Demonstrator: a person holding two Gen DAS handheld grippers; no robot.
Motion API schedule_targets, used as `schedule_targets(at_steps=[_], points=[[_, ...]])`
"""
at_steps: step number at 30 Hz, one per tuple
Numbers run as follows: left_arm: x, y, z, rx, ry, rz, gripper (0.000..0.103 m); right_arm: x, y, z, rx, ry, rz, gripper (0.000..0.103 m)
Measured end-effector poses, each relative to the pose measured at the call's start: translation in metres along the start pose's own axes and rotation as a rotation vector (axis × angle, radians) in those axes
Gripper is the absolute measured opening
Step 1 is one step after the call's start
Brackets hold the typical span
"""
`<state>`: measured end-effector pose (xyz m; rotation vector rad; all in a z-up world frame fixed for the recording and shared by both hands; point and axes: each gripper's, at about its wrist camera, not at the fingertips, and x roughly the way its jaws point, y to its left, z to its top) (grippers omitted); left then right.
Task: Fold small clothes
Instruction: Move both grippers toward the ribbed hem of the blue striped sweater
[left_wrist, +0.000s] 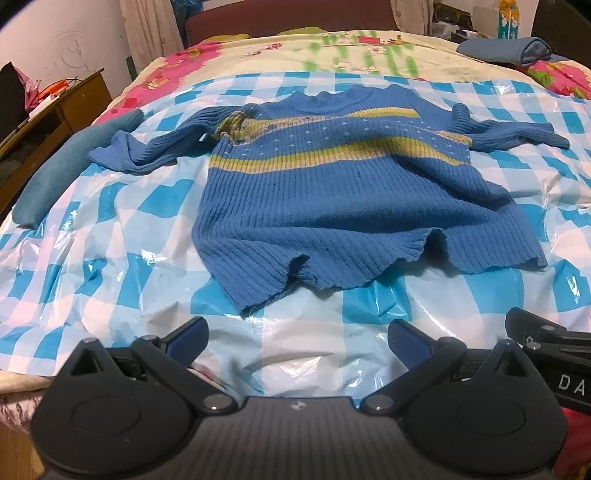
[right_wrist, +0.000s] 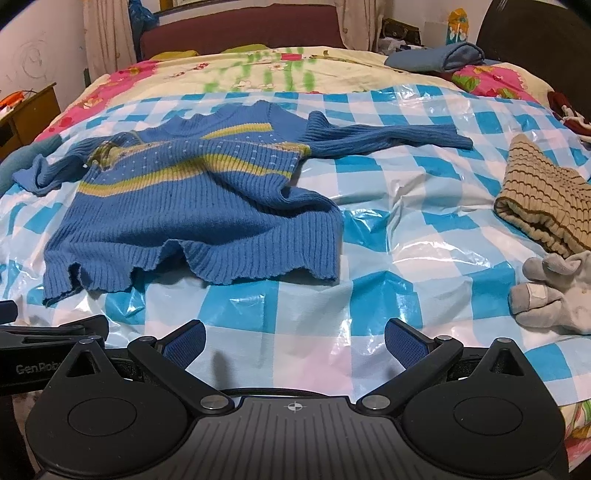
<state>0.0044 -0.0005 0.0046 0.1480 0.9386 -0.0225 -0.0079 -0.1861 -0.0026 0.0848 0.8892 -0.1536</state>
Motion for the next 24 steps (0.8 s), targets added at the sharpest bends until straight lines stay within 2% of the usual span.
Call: schedule_targets(at_steps=[24], points=[[-0.0001,0.0046,0.0052,-0.015,0.006,0.016,0.103,-0.0004,0.0071,0.0094,-0.013,0.010,0.012,0.103]])
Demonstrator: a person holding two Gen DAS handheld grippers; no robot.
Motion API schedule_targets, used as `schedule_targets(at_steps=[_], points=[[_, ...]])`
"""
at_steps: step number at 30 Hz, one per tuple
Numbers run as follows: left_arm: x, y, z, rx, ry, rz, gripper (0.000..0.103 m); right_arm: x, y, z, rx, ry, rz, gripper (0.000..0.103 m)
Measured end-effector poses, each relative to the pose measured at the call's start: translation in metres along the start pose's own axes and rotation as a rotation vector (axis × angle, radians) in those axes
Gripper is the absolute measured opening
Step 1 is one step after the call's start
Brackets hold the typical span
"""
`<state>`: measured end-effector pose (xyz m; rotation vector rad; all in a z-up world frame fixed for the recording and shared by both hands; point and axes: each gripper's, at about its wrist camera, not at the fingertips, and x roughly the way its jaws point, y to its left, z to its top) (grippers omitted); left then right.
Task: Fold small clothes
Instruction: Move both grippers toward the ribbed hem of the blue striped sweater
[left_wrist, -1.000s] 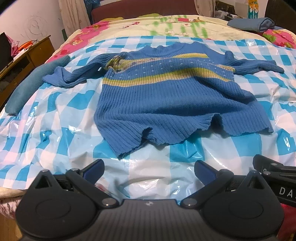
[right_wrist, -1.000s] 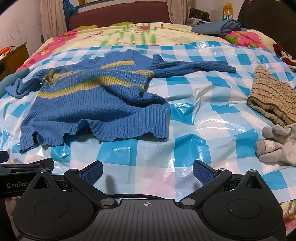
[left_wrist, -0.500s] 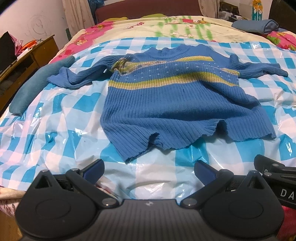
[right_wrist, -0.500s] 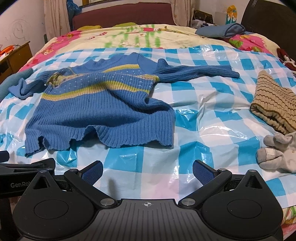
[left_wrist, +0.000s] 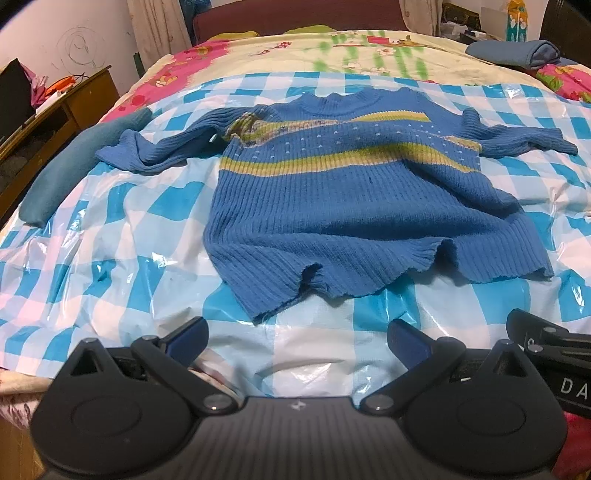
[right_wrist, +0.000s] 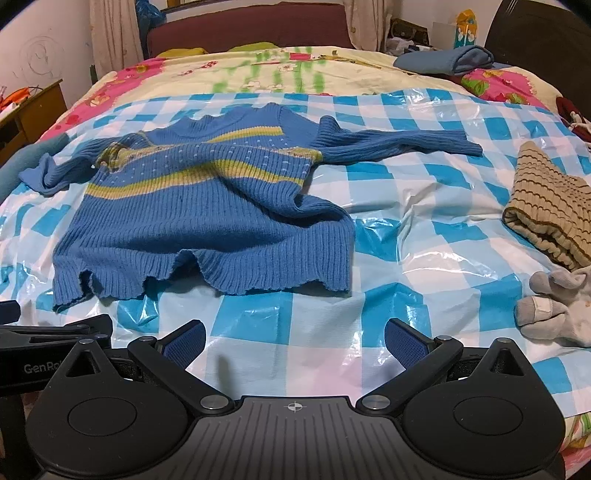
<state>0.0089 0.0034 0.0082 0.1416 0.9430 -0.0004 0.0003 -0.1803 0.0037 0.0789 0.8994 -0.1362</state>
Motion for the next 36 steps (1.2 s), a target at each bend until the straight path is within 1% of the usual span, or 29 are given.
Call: schedule_targets(at_steps=[14,26,31,36], points=[[0.003,0.001,-0.001,0.000,0.007,-0.001,0.103,0.001,0.000,0.001,-0.003,0.004,0.020,0.103],[0.013,0.000,0.005,0.000,0.023,-0.015,0.103,0.009,-0.001,0.005,-0.004,0.018,0.040,0.103],[0.013,0.004,0.010,0.013,-0.001,-0.034,0.103,0.008,-0.003,0.011,-0.006,0.008,0.051,0.102],[0.018,0.010,0.017,-0.003,-0.014,-0.057,0.103,0.010,-0.011,0.021,0.014,-0.007,0.053,0.102]])
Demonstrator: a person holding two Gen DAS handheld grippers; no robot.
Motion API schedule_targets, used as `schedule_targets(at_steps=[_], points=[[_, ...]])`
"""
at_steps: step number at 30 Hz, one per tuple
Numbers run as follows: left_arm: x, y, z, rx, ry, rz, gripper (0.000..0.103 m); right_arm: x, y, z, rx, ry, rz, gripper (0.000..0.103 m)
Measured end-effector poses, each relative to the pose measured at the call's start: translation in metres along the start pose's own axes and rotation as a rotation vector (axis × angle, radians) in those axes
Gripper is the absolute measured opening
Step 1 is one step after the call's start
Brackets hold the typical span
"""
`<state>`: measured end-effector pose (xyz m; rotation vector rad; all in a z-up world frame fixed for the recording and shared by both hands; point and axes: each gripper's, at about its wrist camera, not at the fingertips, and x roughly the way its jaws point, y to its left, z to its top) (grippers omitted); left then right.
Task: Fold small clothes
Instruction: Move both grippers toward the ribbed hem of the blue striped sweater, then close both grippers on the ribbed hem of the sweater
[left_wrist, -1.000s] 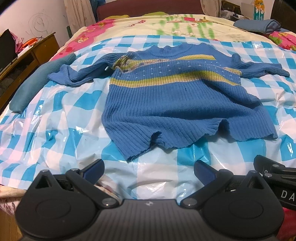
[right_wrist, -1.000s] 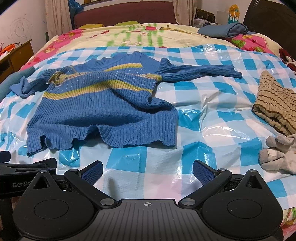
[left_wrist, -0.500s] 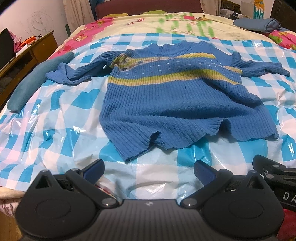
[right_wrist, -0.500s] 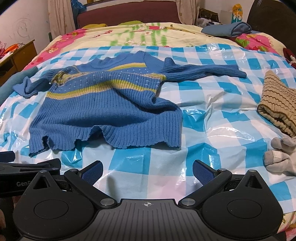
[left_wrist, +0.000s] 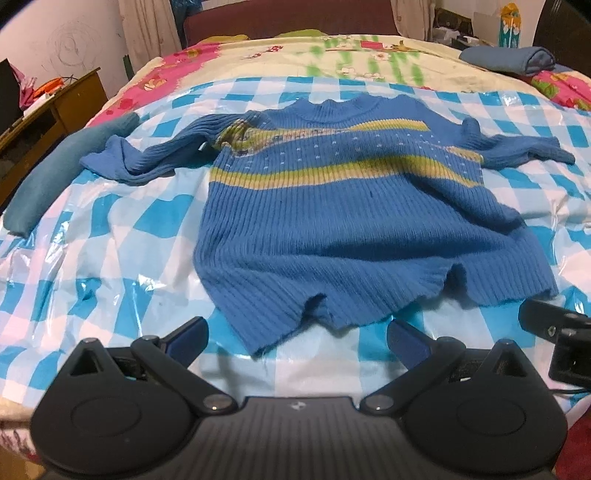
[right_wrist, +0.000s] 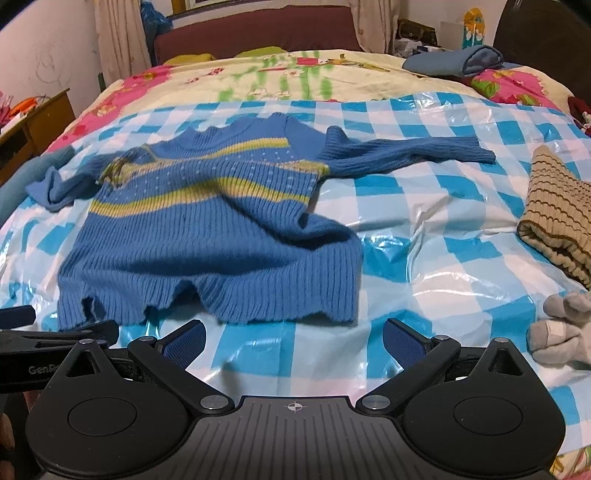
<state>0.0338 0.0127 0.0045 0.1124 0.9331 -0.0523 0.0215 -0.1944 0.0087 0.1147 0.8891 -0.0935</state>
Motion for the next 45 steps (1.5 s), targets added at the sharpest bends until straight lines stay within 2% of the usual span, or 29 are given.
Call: schedule_targets(at_steps=[12,22,26,30,32,34,36,37,38,40,42,43,45], points=[[0.011,0.003,0.005,0.018,0.020,-0.010,0.103,0.014,0.005,0.007,-0.023,0.020,-0.013,0.101],[0.019,0.006,0.011,0.028,0.046,-0.046,0.103,0.027,0.002,0.012,-0.019,0.034,-0.019,0.101],[0.015,0.018,0.017,0.010,0.017,-0.063,0.103,0.033,-0.009,0.015,0.012,0.042,-0.026,0.100],[0.011,0.035,0.025,0.008,-0.028,-0.089,0.103,0.045,-0.019,0.018,0.049,0.088,-0.001,0.086],[0.014,0.040,0.028,0.016,-0.031,-0.081,0.103,0.049,-0.019,0.018,0.049,0.107,0.020,0.079],[0.019,0.044,0.029,0.032,-0.028,-0.090,0.103,0.056,-0.019,0.017,0.055,0.132,0.053,0.067],[0.028,0.046,0.026,0.055,0.003,-0.101,0.103,0.060,-0.021,0.017,0.059,0.149,0.063,0.060],[0.035,0.047,0.025,0.062,0.031,-0.111,0.095,0.062,-0.024,0.018,0.066,0.155,0.073,0.051],[0.040,0.048,0.024,0.064,0.063,-0.129,0.080,0.062,-0.026,0.019,0.077,0.160,0.080,0.047],[0.045,0.053,0.025,0.045,0.099,-0.198,0.067,0.059,-0.033,0.024,0.103,0.170,0.123,0.020],[0.046,0.055,0.027,0.041,0.113,-0.236,0.057,0.056,-0.038,0.028,0.125,0.181,0.172,0.014],[0.047,0.054,0.027,0.051,0.121,-0.241,0.048,0.055,-0.039,0.030,0.126,0.186,0.185,0.012],[0.050,0.054,0.026,0.066,0.134,-0.246,0.042,0.054,-0.039,0.032,0.128,0.200,0.206,0.009]])
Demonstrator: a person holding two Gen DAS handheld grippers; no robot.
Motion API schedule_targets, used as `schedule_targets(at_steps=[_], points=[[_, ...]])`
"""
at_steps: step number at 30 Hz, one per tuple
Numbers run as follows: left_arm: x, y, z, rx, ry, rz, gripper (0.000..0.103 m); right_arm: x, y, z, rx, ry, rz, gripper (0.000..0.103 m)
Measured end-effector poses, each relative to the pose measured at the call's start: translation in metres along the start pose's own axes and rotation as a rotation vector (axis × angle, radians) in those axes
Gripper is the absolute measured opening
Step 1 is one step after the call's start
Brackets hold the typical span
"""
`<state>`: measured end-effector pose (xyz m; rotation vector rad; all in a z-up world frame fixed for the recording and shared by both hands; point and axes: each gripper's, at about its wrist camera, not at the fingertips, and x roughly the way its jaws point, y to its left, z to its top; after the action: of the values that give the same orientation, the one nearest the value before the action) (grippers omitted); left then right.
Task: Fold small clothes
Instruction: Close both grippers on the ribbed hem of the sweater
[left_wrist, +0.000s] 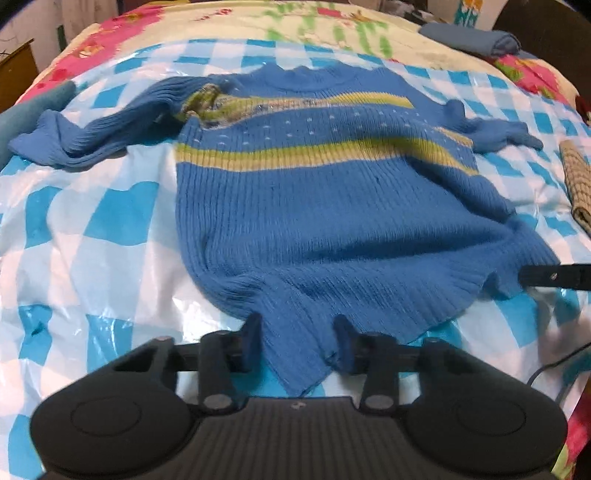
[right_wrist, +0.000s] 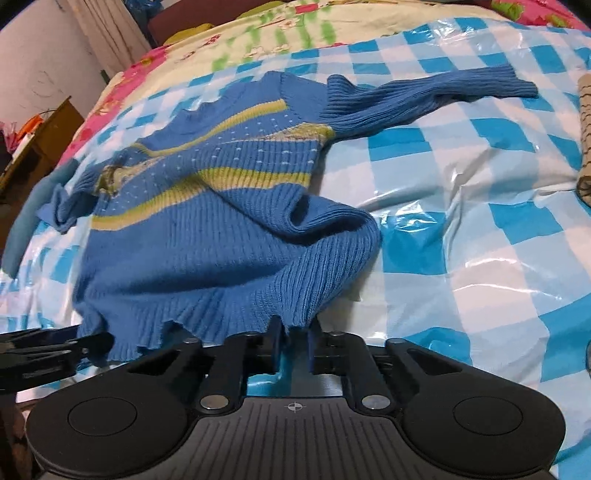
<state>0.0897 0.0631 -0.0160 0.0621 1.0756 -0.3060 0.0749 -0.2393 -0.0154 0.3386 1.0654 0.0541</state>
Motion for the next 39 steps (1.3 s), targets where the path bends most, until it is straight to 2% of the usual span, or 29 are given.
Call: schedule_targets(at_steps=[2,3,9,11,12,14,15,17,18,19,20,22,24,26,27,29,30,31,33,36,39], points=[[-0.001,0.001,-0.002,0.019,0.024,-0.030,0.024,-0.004,0.001,-0.001,-0.009,0.024,0.032,0.004],[-0.002,0.002,-0.005,0.025,0.037,-0.047,0.021,-0.008,0.001,-0.003,-0.022,0.033,0.042,0.003],[-0.027,0.005,-0.016,0.090,0.079,-0.068,0.020,-0.043,-0.009,-0.026,-0.090,0.123,0.038,0.000],[-0.031,0.008,-0.017,0.087,0.073,-0.076,0.021,-0.050,-0.013,-0.031,-0.110,0.152,0.033,0.004],[-0.031,0.009,-0.016,0.083,0.071,-0.077,0.021,-0.049,-0.012,-0.030,-0.127,0.167,0.034,0.011],[-0.031,0.013,-0.011,0.045,0.065,-0.067,0.022,-0.044,-0.010,-0.025,-0.136,0.134,-0.009,0.013],[-0.032,0.015,-0.010,0.022,0.059,-0.072,0.022,-0.041,-0.011,-0.019,-0.121,0.113,-0.021,0.018],[-0.042,0.020,-0.009,-0.012,0.016,-0.077,0.029,-0.039,-0.016,-0.010,-0.077,0.083,-0.011,0.037],[-0.046,0.021,-0.010,-0.018,-0.006,-0.065,0.033,-0.037,-0.020,-0.006,-0.050,0.051,-0.003,0.062],[-0.048,0.022,-0.010,-0.027,-0.024,-0.050,0.042,-0.035,-0.022,-0.002,-0.037,0.027,0.002,0.081],[-0.048,0.024,-0.009,-0.044,-0.041,-0.039,0.051,-0.031,-0.025,0.001,-0.029,0.004,0.004,0.083],[-0.039,0.024,-0.003,-0.085,-0.057,-0.039,0.057,-0.018,-0.031,0.008,0.010,-0.015,0.005,0.082],[-0.021,0.021,0.003,-0.090,-0.047,-0.040,0.063,0.000,-0.036,0.015,0.074,0.006,0.059,0.081],[0.000,0.019,0.005,-0.096,0.007,-0.039,0.057,0.018,-0.036,0.017,0.116,0.031,0.064,0.072],[0.007,0.017,0.004,-0.093,0.035,-0.047,0.050,0.025,-0.034,0.018,0.113,0.039,0.064,0.057],[0.008,0.017,0.004,-0.079,0.066,-0.044,0.016,0.024,-0.030,0.019,0.092,0.061,0.038,0.026],[0.004,0.018,0.005,-0.082,0.076,-0.053,0.013,0.019,-0.031,0.020,0.098,0.081,0.086,0.012],[-0.001,0.022,0.006,-0.090,0.083,-0.082,0.013,0.013,-0.034,0.020,0.126,0.108,0.148,0.012],[-0.015,0.024,0.007,-0.076,0.081,-0.113,0.013,-0.003,-0.030,0.020,0.105,0.112,0.197,0.012],[-0.042,0.026,0.008,-0.029,0.080,-0.114,0.013,-0.038,-0.019,0.012,0.014,0.136,0.239,0.012],[-0.062,0.036,-0.001,-0.039,0.102,-0.119,0.013,-0.065,-0.017,-0.001,-0.030,0.177,0.237,0.012]])
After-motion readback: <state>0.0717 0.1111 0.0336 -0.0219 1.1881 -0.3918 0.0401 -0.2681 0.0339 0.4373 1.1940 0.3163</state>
